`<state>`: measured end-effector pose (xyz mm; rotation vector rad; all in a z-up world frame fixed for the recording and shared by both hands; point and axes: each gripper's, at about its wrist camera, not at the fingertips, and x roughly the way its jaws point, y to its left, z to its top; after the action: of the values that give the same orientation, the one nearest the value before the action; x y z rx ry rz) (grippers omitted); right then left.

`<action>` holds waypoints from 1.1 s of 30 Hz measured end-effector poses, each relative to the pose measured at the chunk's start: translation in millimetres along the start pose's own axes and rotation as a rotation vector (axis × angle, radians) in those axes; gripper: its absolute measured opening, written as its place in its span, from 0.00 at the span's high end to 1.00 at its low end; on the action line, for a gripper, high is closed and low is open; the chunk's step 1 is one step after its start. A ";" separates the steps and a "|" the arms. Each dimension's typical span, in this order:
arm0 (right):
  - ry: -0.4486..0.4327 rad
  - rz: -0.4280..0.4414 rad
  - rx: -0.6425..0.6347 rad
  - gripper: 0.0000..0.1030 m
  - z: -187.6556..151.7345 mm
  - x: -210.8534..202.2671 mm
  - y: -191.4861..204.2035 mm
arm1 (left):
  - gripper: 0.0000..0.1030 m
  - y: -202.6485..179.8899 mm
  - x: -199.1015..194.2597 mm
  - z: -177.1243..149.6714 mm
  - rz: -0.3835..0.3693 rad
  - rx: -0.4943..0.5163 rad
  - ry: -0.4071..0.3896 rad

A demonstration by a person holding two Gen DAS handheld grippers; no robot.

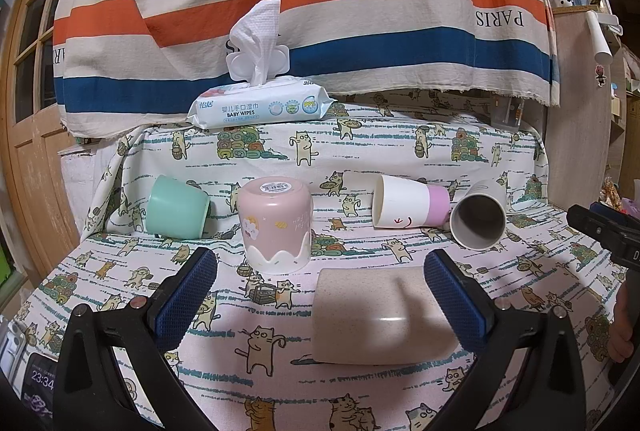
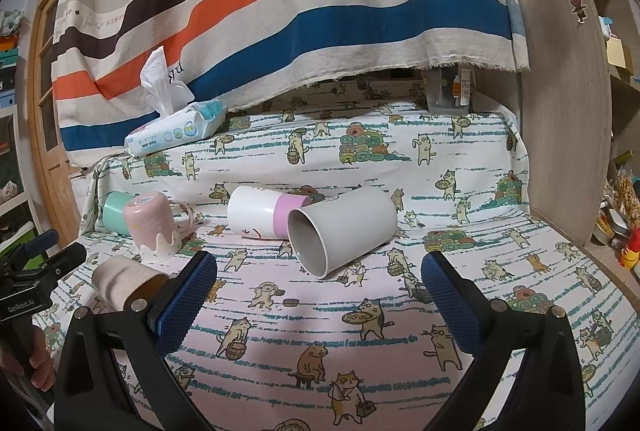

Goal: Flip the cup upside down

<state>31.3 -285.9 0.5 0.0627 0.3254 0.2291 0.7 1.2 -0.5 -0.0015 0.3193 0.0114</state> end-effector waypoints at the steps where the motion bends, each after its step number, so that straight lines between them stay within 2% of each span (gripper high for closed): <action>1: 0.000 0.001 0.000 0.00 0.0 0.1 -0.1 | 0.00 0.0 0.0 0.0 0.000 0.000 0.000; 33: 0.003 0.002 0.004 0.00 -0.1 -0.2 0.1 | 0.00 2.7 -1.8 -2.0 0.008 -0.005 0.001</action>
<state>31.0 -285.9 0.5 0.0671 0.3292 0.2304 -1.7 3.8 -1.8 -0.0055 0.3201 0.0200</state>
